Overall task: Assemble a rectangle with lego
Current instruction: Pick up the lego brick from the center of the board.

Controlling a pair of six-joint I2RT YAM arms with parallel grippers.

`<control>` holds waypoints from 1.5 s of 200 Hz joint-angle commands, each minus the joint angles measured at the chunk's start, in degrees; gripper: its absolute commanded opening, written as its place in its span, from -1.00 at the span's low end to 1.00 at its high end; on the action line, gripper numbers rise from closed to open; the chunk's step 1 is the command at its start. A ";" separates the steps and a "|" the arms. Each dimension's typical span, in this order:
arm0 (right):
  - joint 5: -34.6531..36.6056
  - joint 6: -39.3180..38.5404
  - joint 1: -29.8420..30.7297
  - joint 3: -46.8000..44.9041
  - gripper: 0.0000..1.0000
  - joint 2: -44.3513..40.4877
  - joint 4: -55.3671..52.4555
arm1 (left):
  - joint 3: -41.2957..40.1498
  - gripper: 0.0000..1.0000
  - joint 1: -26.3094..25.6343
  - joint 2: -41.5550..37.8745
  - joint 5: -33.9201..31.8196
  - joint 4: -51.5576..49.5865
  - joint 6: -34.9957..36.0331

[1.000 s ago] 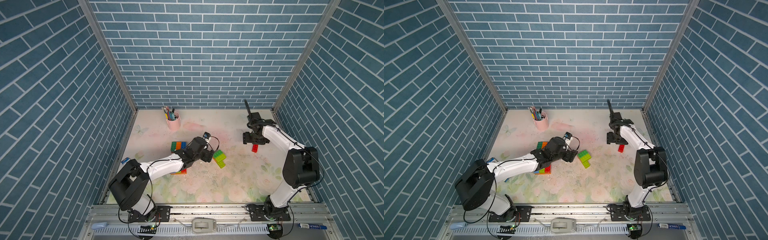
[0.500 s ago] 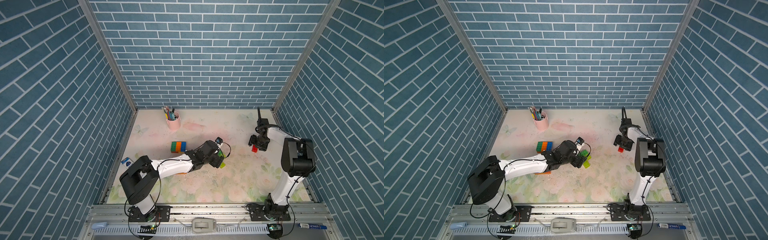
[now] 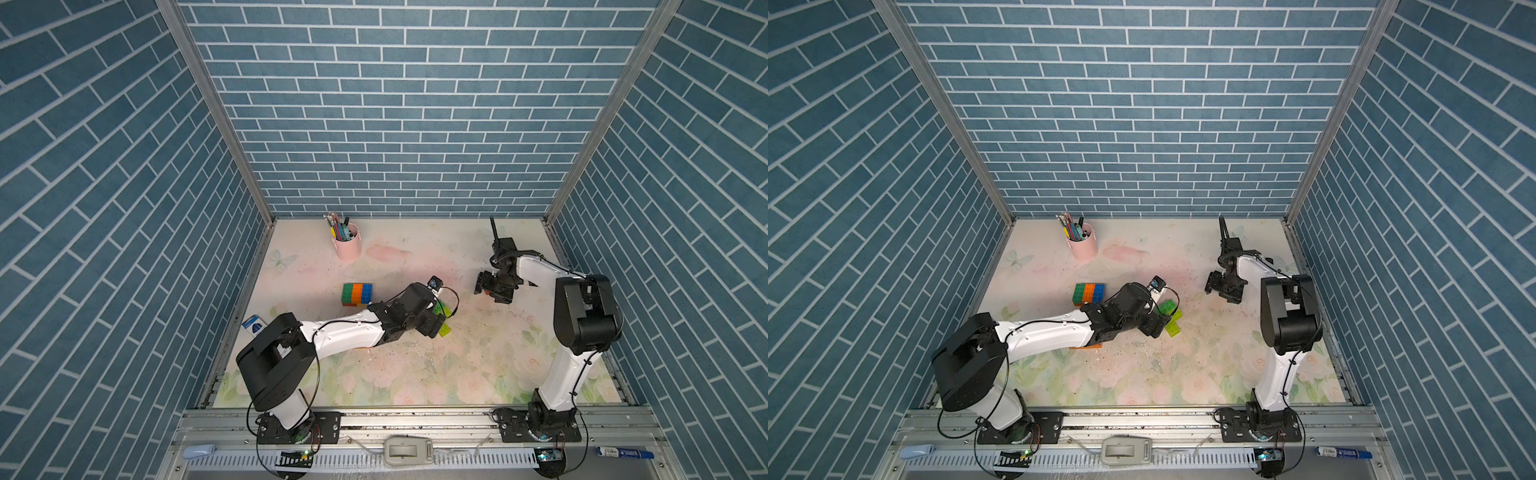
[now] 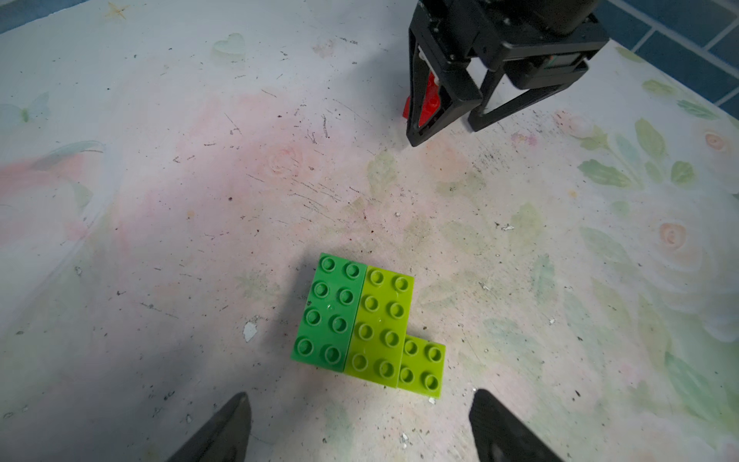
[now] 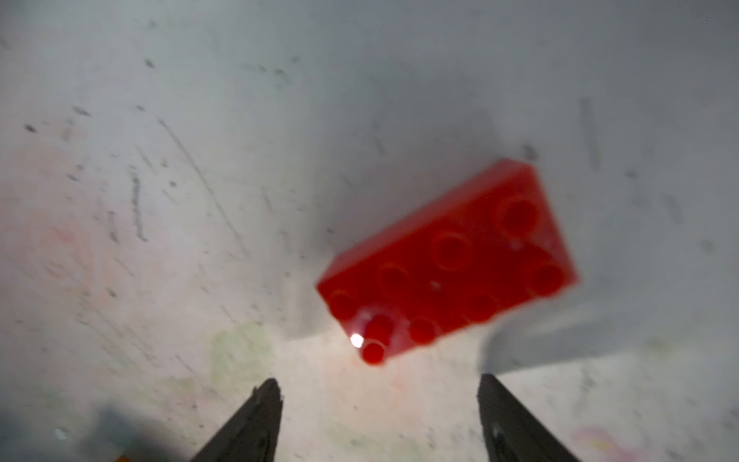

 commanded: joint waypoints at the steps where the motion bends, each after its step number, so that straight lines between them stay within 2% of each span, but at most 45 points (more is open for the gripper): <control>1: 8.29 -10.69 -0.77 4.00 0.69 -2.14 -7.48 | 2.18 0.85 2.06 2.33 5.22 2.45 -0.76; 16: 7.81 -14.48 -0.84 6.84 0.73 0.33 -7.79 | 5.39 0.96 2.13 4.86 8.05 2.37 0.32; 40: 2.45 -17.16 -0.88 10.89 0.75 4.40 -6.40 | 8.50 0.97 2.15 7.24 10.40 1.78 1.26; 105: 2.12 -20.90 -0.87 14.40 0.72 9.61 -7.05 | 7.00 0.97 2.30 6.70 9.94 2.17 1.97; 168: 2.53 -20.82 -0.83 15.32 0.36 11.52 -7.32 | 6.90 0.86 2.35 7.10 10.56 2.40 1.97; 211: 3.33 -20.47 -0.79 15.34 0.26 11.87 -7.21 | 6.29 0.77 2.56 6.58 10.79 2.41 1.89; 259: 4.50 -20.38 -0.74 14.96 0.33 12.26 -6.32 | 3.40 0.74 4.26 3.55 9.58 3.57 -0.05; 300: 6.33 -19.42 0.46 14.44 0.07 8.97 -6.69 | 0.51 0.75 5.45 0.30 6.83 1.97 -0.32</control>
